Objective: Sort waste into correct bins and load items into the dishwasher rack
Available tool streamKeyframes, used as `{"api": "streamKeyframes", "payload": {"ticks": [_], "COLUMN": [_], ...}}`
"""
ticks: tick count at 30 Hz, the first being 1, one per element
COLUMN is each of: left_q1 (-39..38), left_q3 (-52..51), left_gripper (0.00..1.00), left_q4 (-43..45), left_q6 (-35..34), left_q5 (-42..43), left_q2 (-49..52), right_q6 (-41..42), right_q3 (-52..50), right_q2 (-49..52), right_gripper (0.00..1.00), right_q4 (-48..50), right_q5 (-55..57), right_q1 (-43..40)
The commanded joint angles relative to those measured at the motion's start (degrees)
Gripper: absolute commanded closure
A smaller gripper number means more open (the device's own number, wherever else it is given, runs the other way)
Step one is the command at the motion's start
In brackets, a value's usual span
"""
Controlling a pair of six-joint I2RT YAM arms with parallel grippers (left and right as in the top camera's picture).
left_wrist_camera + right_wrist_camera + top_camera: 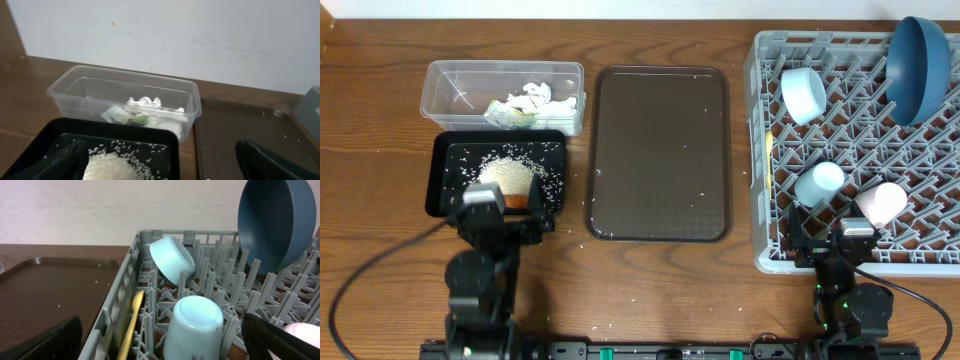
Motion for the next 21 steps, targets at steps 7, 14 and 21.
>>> {"api": "streamKeyframes", "payload": {"ticks": [7, 14, 21], "left_q1": [2.08, 2.08, 2.05], "left_q3": [-10.62, -14.36, -17.42], "left_gripper": [0.04, 0.04, 0.04], "left_q4": [0.81, 1.03, 1.03], "left_q6": [0.94, 0.96, 0.9], "left_q5": [0.59, 1.44, 1.64], "left_q2": [-15.52, -19.15, -19.15], "right_q6": [0.79, 0.79, 0.79], "right_q3": [-0.15, -0.15, -0.15], "right_q2": [-0.35, -0.35, -0.35], "right_gripper": [0.01, 0.01, 0.01], "right_q4": [-0.11, -0.11, -0.11], "right_q5": [-0.39, -0.42, -0.39], "right_q1": [0.81, 0.81, 0.81]}}
